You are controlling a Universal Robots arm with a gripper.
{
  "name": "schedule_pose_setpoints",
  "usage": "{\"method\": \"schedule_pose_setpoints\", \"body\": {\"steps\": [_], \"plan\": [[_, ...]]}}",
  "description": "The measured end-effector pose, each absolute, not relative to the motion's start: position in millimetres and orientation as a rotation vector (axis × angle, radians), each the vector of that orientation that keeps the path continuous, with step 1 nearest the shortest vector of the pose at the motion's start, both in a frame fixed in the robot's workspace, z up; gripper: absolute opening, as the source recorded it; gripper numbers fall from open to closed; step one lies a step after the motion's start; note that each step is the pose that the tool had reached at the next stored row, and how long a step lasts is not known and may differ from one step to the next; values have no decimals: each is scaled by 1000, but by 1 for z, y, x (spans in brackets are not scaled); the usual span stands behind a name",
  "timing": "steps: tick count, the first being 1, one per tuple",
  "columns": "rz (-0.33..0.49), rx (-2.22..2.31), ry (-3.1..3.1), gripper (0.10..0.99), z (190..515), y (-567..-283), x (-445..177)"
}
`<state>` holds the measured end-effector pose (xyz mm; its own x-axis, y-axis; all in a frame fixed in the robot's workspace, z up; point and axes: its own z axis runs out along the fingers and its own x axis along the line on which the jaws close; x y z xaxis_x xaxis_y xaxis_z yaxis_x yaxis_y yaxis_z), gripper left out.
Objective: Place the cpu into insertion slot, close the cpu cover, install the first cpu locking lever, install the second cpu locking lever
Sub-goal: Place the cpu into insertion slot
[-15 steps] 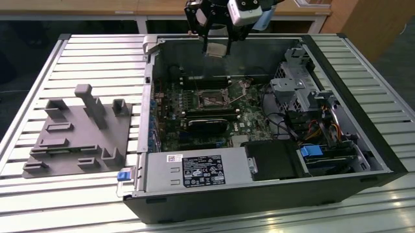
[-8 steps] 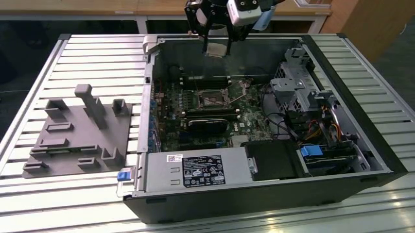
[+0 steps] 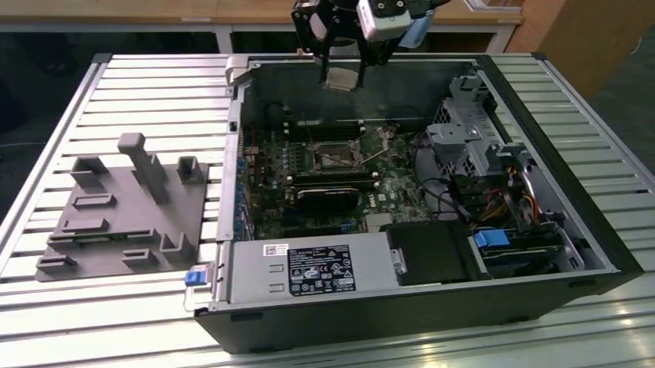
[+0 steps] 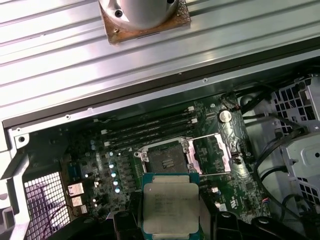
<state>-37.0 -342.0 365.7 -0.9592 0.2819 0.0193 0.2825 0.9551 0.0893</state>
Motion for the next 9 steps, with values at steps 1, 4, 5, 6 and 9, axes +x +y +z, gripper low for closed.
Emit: {"method": "schedule_pose_setpoints", "body": {"steps": [1, 4, 5, 6, 9], "plan": [[-143, -452, -3099, 537, 366, -342, -37], [-143, -464, -3098, 537, 366, -342, -37], [-143, -468, -3097, 537, 366, -342, -37], [-143, -472, -3097, 537, 366, -342, -37], [-143, -484, -3095, 537, 366, -342, -37]]}}
